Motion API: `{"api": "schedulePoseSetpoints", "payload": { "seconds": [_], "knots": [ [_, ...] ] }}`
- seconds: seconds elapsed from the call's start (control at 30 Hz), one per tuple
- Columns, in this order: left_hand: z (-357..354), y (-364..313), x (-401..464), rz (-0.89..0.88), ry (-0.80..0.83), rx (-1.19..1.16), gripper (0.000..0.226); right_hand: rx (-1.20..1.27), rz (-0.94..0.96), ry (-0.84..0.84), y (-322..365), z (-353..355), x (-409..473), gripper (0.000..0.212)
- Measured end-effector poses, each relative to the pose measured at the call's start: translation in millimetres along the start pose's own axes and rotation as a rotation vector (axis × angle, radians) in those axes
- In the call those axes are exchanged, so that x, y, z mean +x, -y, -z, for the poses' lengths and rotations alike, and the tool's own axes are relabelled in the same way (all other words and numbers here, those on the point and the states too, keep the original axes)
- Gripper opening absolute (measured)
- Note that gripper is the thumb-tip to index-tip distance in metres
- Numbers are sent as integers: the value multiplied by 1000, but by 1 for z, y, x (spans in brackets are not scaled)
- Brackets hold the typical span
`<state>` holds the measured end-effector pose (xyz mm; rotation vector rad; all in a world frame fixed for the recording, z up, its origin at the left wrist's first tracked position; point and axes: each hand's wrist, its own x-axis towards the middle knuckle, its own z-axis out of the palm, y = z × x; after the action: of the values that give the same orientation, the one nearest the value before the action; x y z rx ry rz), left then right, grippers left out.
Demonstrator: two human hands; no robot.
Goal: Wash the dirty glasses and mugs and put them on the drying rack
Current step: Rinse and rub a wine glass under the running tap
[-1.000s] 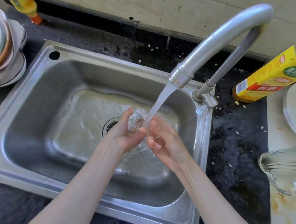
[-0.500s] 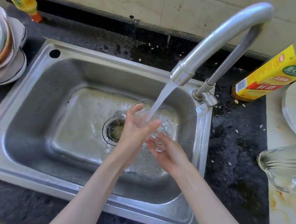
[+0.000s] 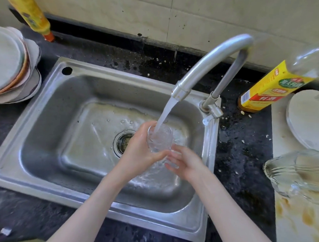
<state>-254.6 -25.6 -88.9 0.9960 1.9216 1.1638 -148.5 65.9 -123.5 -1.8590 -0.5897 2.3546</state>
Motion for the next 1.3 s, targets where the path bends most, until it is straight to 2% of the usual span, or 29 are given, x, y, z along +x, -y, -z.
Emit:
{"api": "schedulePoseSetpoints", "payload": {
  "seconds": [0.1,0.17,0.23,0.4,0.77,1.03,1.3],
  "knots": [
    [1,-9,1,-5,-4,8,57,223,50,27,25,4,-14,12],
    [3,-15,1,-1,-25,3,57,335,98,69,39,8,-23,24],
    [5,-21,0,4,-37,0,56,414,125,97,48,10,-31,36],
    [9,-27,-4,24,-57,62,60,552,127,136,59,15,-38,42],
    [14,-42,-4,49,-47,63,61,559,125,162,75,20,-54,22],
    [16,-56,-7,48,-32,90,56,606,128,211,96,28,-73,25],
    [20,-72,-9,27,-93,129,57,646,113,208,125,42,-83,31]
  ]
}}
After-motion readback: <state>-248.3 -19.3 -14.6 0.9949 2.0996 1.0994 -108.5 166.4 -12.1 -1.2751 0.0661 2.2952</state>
